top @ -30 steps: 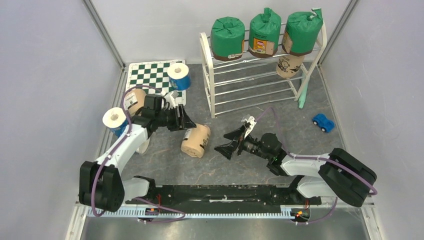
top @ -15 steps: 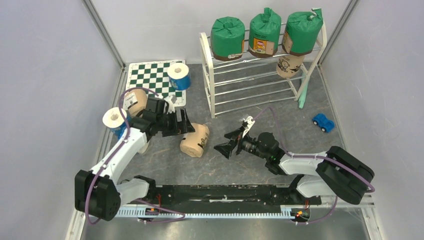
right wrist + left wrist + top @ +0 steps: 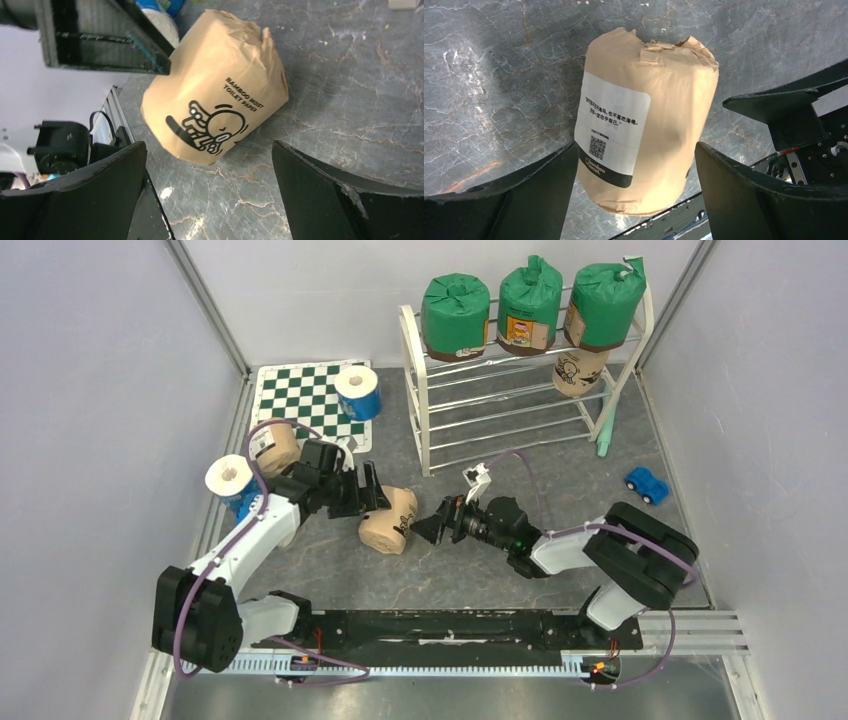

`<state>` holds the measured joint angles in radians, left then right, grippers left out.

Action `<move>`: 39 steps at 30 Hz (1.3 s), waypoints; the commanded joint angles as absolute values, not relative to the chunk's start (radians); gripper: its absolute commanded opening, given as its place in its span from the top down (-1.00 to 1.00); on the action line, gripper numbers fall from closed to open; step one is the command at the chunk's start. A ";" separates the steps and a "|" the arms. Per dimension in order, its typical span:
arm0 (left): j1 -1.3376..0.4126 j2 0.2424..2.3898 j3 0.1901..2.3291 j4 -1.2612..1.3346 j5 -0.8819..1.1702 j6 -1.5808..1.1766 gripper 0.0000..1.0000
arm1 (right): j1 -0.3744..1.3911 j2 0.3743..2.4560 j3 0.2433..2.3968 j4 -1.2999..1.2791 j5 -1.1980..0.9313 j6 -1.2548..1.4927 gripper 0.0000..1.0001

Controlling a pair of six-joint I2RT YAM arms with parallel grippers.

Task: Place and organize the paper towels onto the shelf
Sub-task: Pick up the paper towel from the center of the board.

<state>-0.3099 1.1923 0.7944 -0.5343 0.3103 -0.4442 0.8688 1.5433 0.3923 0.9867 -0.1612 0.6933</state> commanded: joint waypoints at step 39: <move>-0.311 1.119 0.682 -0.332 0.405 -0.563 -0.42 | 0.863 1.931 0.599 1.372 -0.233 1.041 -0.34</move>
<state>-0.2977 1.1648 0.6678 -0.3611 0.3416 -0.5346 0.8547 2.0037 0.6052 1.2484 -0.1871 1.0863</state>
